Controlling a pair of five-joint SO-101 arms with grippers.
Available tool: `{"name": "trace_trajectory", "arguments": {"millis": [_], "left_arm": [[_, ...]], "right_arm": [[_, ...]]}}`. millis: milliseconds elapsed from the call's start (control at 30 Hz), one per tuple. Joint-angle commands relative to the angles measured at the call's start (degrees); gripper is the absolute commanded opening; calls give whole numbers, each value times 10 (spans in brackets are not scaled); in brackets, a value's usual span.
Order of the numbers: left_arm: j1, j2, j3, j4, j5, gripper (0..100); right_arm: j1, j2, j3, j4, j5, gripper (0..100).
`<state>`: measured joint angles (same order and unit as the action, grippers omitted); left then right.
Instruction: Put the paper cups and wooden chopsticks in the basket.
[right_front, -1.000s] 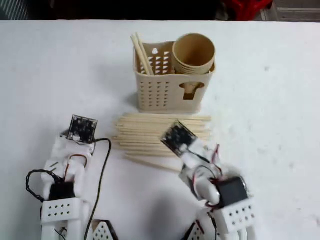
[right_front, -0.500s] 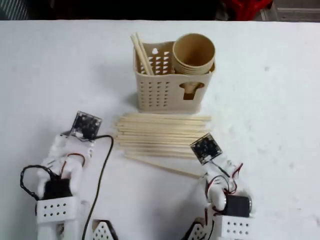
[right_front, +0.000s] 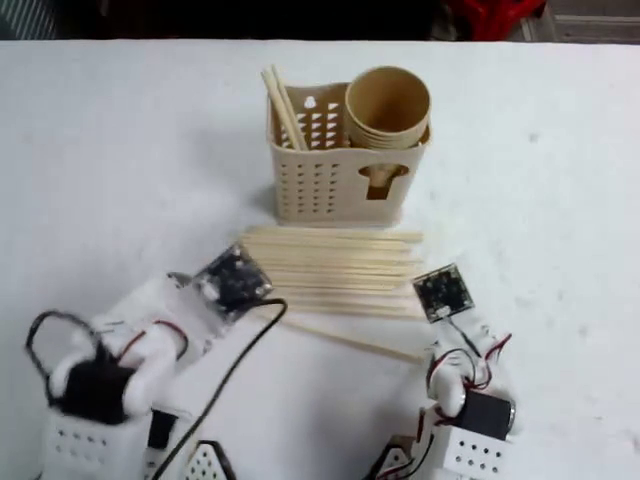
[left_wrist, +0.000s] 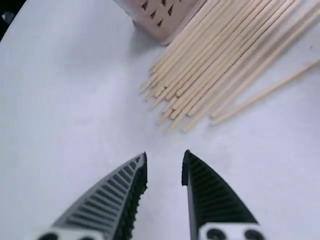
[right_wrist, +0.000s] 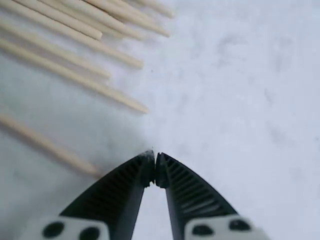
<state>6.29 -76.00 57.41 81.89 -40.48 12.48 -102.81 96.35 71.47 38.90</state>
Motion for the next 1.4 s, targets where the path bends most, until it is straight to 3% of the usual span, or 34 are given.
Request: {"name": "trace_trajectory", "arguments": {"millis": [0, 467, 733, 967, 1267, 1367], "left_arm": [[36, 131, -40, -35, 5, 139], [214, 486, -244, -68, 52, 139], [266, 704, -389, -113, 108, 139], [263, 845, -482, -108, 116, 139], [245, 866, -490, -112, 108, 138], [250, 866, -467, -107, 69, 138]], "right_arm": [[46, -5, 4, -8, 7, 18], [89, -4, 4, -5, 6, 18], [89, -4, 4, -5, 5, 18], [89, -4, 4, -5, 5, 18], [89, -4, 4, -5, 5, 18], [89, -4, 4, -5, 5, 18]]}}
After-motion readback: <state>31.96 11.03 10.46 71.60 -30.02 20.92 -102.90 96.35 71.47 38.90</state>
